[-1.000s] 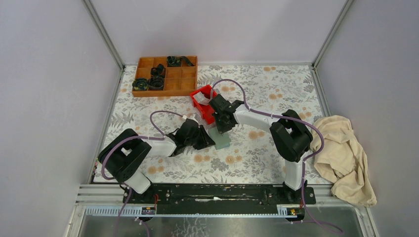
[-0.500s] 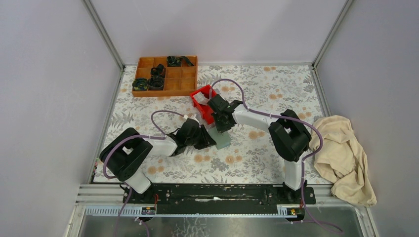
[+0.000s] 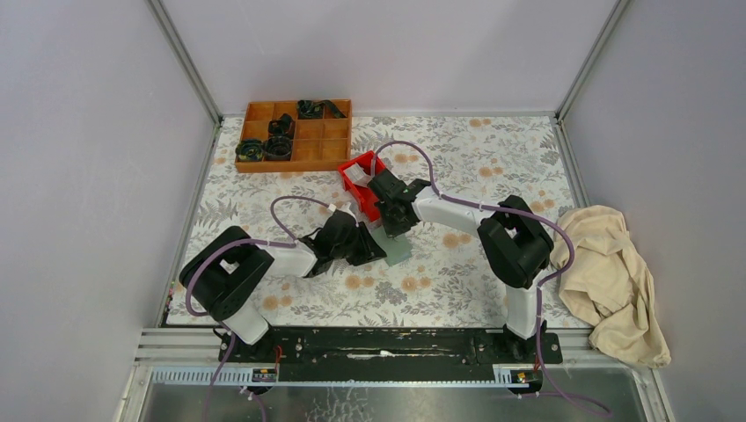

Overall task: Put the credit cards into the card holder
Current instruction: Close the card holder at the center of the board, then adjust the card holder at the center of the board.

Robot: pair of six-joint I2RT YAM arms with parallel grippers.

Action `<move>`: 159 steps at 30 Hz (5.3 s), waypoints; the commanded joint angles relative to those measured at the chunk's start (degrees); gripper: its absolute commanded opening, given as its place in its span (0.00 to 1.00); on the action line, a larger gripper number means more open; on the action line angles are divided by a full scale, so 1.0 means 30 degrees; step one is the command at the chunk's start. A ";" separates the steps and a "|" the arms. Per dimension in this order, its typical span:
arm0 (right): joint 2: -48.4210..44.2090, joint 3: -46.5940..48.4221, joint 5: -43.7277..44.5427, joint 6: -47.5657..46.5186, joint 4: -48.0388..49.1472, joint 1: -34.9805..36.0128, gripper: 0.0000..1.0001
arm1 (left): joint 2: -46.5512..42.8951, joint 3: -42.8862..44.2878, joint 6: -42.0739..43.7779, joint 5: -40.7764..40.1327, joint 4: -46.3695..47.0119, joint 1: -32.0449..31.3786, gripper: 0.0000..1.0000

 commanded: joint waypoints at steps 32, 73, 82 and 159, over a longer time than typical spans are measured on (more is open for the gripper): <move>0.0532 0.0263 -0.0798 0.0466 -0.0178 0.1081 0.00 | 0.1621 0.0312 0.0276 -0.0734 -0.0514 -0.0106 0.32; -0.2458 -1.0683 -0.0951 0.5106 0.6594 0.1742 0.00 | 0.1441 0.0874 -0.0191 -0.1111 -0.1922 -0.0365 0.32; -0.2333 -1.3628 -0.0988 0.6831 0.9453 0.2175 0.00 | 0.1441 0.1241 -0.0341 -0.1326 -0.2808 -0.0593 0.32; -0.8303 -1.1003 0.0245 0.3853 0.4363 -0.0417 0.00 | 0.2503 0.5184 0.2678 -0.2450 -0.6697 -0.2190 0.32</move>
